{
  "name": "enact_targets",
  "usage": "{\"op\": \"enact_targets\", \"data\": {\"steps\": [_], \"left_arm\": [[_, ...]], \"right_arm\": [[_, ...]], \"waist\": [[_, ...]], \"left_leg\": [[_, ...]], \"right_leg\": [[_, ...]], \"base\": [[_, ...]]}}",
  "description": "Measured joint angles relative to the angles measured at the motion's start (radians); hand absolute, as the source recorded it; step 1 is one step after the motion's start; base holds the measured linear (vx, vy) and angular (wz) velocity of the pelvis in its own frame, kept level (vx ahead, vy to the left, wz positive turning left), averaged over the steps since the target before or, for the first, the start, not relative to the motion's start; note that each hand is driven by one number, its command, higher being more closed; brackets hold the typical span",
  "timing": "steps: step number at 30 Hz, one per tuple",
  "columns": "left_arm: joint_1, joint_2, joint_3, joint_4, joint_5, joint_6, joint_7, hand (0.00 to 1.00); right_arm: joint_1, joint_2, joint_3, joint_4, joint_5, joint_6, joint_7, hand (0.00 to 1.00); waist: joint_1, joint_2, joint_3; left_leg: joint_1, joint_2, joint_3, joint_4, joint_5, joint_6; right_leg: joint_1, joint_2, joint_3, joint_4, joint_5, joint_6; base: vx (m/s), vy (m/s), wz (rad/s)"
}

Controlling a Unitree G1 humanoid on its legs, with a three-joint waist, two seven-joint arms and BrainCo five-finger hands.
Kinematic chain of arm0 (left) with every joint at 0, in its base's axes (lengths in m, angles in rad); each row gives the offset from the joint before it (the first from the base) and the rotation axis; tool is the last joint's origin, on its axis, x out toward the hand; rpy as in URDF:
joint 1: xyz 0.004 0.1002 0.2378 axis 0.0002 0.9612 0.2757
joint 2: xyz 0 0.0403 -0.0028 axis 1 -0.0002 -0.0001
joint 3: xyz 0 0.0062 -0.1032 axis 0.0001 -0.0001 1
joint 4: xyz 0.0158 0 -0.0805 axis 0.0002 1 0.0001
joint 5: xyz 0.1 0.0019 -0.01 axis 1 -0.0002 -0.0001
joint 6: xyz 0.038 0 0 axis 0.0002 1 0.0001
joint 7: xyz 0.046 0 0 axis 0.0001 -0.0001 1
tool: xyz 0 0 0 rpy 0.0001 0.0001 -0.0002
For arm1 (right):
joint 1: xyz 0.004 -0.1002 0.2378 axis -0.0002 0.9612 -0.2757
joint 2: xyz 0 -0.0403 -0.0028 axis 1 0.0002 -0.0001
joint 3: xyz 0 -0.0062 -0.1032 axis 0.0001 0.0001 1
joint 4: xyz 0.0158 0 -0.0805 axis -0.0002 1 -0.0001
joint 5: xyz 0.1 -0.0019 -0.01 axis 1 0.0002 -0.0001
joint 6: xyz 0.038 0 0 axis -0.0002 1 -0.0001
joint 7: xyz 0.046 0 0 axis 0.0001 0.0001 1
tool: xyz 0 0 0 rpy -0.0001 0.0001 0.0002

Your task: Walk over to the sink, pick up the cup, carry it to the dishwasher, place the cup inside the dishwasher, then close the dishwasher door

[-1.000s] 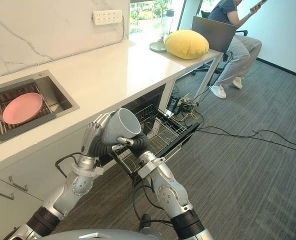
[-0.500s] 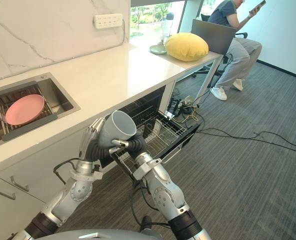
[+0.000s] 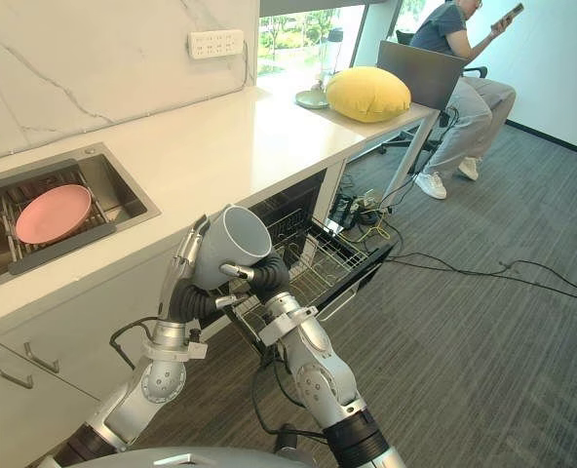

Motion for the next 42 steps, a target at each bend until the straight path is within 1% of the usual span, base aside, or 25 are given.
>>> {"op": "enact_targets", "data": {"steps": [1,4,8,9,13,16,18,19,20,24,26,29,30,32,33,34,36,37,38,40,41,42], "left_arm": [[0.0,-0.002,-0.002,-0.008,-0.016,0.0,0.0,0.0],[0.0,-0.009,0.001,-0.034,-0.025,0.013,0.0,0.0],[0.001,-0.029,0.025,-0.034,-0.068,0.025,-0.001,0.0],[0.001,-0.038,0.032,-0.034,-0.088,0.027,0.0,0.0],[0.001,-0.042,0.04,-0.034,-0.126,0.028,0.003,0.0],[0.003,-0.063,0.082,-0.034,-0.151,0.033,0.012,0.0],[0.005,-0.083,0.112,-0.034,-0.186,0.035,0.02,0.0],[0.006,-0.085,0.12,-0.035,-0.222,0.035,0.019,0.0],[0.011,-0.088,0.135,-0.036,-0.265,0.031,0.013,0.0],[0.039,-0.111,0.191,-0.037,-0.368,0.026,-0.031,0.0],[0.06,-0.117,0.214,-0.036,-0.42,0.022,-0.071,0.0],[0.091,-0.119,0.237,-0.025,-0.468,0.011,-0.117,0.0],[0.109,-0.119,0.263,0.02,-0.503,-0.002,-0.166,0.0],[0.115,-0.119,0.274,0.075,-0.531,-0.008,-0.2,0.0],[0.124,-0.116,0.284,0.135,-0.559,-0.009,-0.243,0.0],[0.14,-0.114,0.295,0.195,-0.598,-0.01,-0.302,0.0],[0.156,-0.098,0.295,0.273,-0.639,-0.009,-0.372,0.0],[0.169,-0.082,0.292,0.329,-0.655,0.0,-0.427,0.0],[0.186,-0.066,0.286,0.373,-0.656,0.007,-0.467,0.0],[0.214,-0.036,0.27,0.461,-0.656,0.016,-0.531,0.0],[0.223,-0.027,0.27,0.524,-0.659,0.017,-0.556,0.0],[0.225,-0.025,0.274,0.557,-0.665,0.016,-0.566,0.0]], "right_arm": [[0.0,0.001,-0.005,-0.012,0.0,-0.002,-0.002,1.0],[0.0,0.033,-0.011,-0.015,0.001,-0.034,-0.005,1.0],[0.0,0.051,-0.011,-0.016,0.002,-0.063,-0.014,1.0],[0.0,0.065,-0.011,-0.016,0.002,-0.079,-0.015,1.0],[0.0,0.081,-0.012,-0.016,0.009,-0.111,-0.019,1.0],[0.0,0.101,-0.023,-0.015,0.012,-0.133,-0.032,1.0],[0.0,0.111,-0.036,-0.014,0.012,-0.154,-0.037,1.0],[0.001,0.112,-0.047,-0.014,0.01,-0.167,-0.037,1.0],[0.001,0.113,-0.063,-0.014,0.006,-0.183,-0.038,1.0],[0.003,0.116,-0.116,-0.011,-0.001,-0.213,-0.055,1.0],[0.006,0.118,-0.159,-0.008,-0.03,-0.217,-0.074,1.0],[0.023,0.117,-0.213,-0.006,-0.06,-0.217,-0.082,1.0],[0.029,0.114,-0.262,0.0,-0.089,-0.218,-0.092,1.0],[0.029,0.111,-0.294,0.022,-0.116,-0.219,-0.103,1.0],[0.027,0.1,-0.318,0.067,-0.144,-0.219,-0.105,1.0],[0.025,0.092,-0.34,0.121,-0.191,-0.215,-0.107,1.0],[0.025,0.065,-0.348,0.177,-0.247,-0.211,-0.12,1.0],[0.02,0.041,-0.355,0.215,-0.298,-0.202,-0.124,1.0],[0.006,0.026,-0.361,0.26,-0.33,-0.198,-0.125,1.0],[-0.021,0.002,-0.393,0.36,-0.407,-0.186,-0.131,1.0],[-0.043,-0.021,-0.404,0.433,-0.444,-0.183,-0.14,1.0],[-0.061,-0.033,-0.407,0.472,-0.469,-0.181,-0.145,1.0]], "waist": [[0.001,0.001,0.0],[0.0,0.001,-0.001],[0.004,0.001,-0.001],[0.006,0.001,-0.001],[0.007,0.001,-0.001],[0.007,0.001,0.0],[0.007,0.002,0.0],[0.007,0.003,0.002],[0.007,0.003,0.002],[0.008,0.003,0.004],[0.011,0.003,0.004],[0.017,0.002,0.006],[0.019,0.002,0.01],[0.019,0.001,0.012],[0.022,-0.002,0.015],[0.024,-0.006,0.019],[0.029,-0.011,0.029],[0.031,-0.013,0.039],[0.031,-0.015,0.046],[0.029,-0.016,0.054],[0.034,-0.015,0.059],[0.037,-0.013,0.064]], "left_leg": [[0.0,0.0,0.0,0.0,0.0,0.0],[0.001,0.001,0.0,-0.001,0.0,0.0],[0.001,0.0,-0.002,-0.002,0.0,0.0],[0.001,0.0,-0.004,-0.002,0.0,0.0],[0.002,0.0,-0.007,-0.003,0.0,0.0],[0.003,-0.001,-0.01,-0.006,0.003,0.001],[0.009,-0.003,-0.014,-0.013,0.007,0.001],[0.017,-0.002,-0.017,-0.016,0.007,0.0],[0.018,-0.002,-0.02,-0.017,0.007,0.0],[0.016,-0.002,-0.024,-0.019,0.007,0.0],[0.016,-0.002,-0.025,-0.024,0.008,0.0],[0.018,-0.003,-0.029,-0.032,0.01,-0.001],[0.018,-0.003,-0.035,-0.032,0.01,-0.001],[0.018,-0.004,-0.04,-0.032,0.012,0.001],[0.019,-0.005,-0.041,-0.033,0.016,0.001],[0.018,-0.006,-0.042,-0.032,0.016,0.001],[0.017,-0.005,-0.044,-0.034,0.017,0.001],[0.017,-0.006,-0.046,-0.04,0.018,0.001],[0.02,-0.007,-0.048,-0.05,0.024,-0.001],[0.019,-0.007,-0.066,-0.054,0.027,-0.003],[0.019,-0.007,-0.072,-0.063,0.033,-0.004],[0.019,-0.008,-0.074,-0.069,0.038,-0.005]], "right_leg": [[0.0,0.0,0.0,0.0,0.0,0.0],[0.0,0.001,-0.001,0.0,0.0,0.0],[0.001,0.0,-0.003,0.0,0.0,0.0],[0.001,0.0,-0.004,0.0,0.0,0.0],[0.005,-0.001,-0.008,0.0,-0.002,0.001],[0.006,-0.002,-0.012,0.0,-0.003,0.0],[0.01,-0.003,-0.016,0.001,-0.005,0.0],[0.019,-0.003,-0.021,0.001,-0.008,0.001],[0.021,-0.003,-0.024,0.0,-0.014,0.001],[0.019,-0.004,-0.027,0.0,-0.015,0.001],[0.019,-0.006,-0.029,0.0,-0.015,0.002],[0.019,-0.007,-0.033,0.0,-0.016,0.002],[0.02,-0.008,-0.041,0.0,-0.016,0.003],[0.021,-0.01,-0.051,0.0,-0.016,0.003],[0.021,-0.012,-0.053,0.0,-0.016,0.003],[0.021,-0.012,-0.055,0.0,-0.016,0.003],[0.022,-0.014,-0.056,-0.001,-0.016,0.003],[0.023,-0.014,-0.059,-0.001,-0.016,0.003],[0.026,-0.015,-0.061,-0.001,-0.016,0.004],[0.033,-0.016,-0.081,-0.002,-0.023,0.005],[0.033,-0.016,-0.088,-0.002,-0.025,0.007],[0.032,-0.017,-0.092,-0.002,-0.026,0.007]], "base": [[0.0,0.0,0.0],[0.0,0.0,0.0],[0.0,0.0,0.0],[0.0,0.0,0.0],[0.0,0.0,0.02],[0.0,0.0,0.04],[0.0,0.002,0.06],[0.01,0.01,0.08],[0.02,0.011,0.07],[0.02,0.012,0.04],[0.0,0.0,0.0],[0.02,0.01,0.04],[0.03,0.011,0.11],[0.03,0.011,0.12],[0.02,0.013,0.09],[0.01,0.012,0.05],[-0.02,0.009,0.04],[-0.05,0.008,0.05],[-0.05,0.004,0.07],[-0.01,-0.002,0.2],[0.01,-0.005,0.23],[0.0,-0.006,0.21]]}}
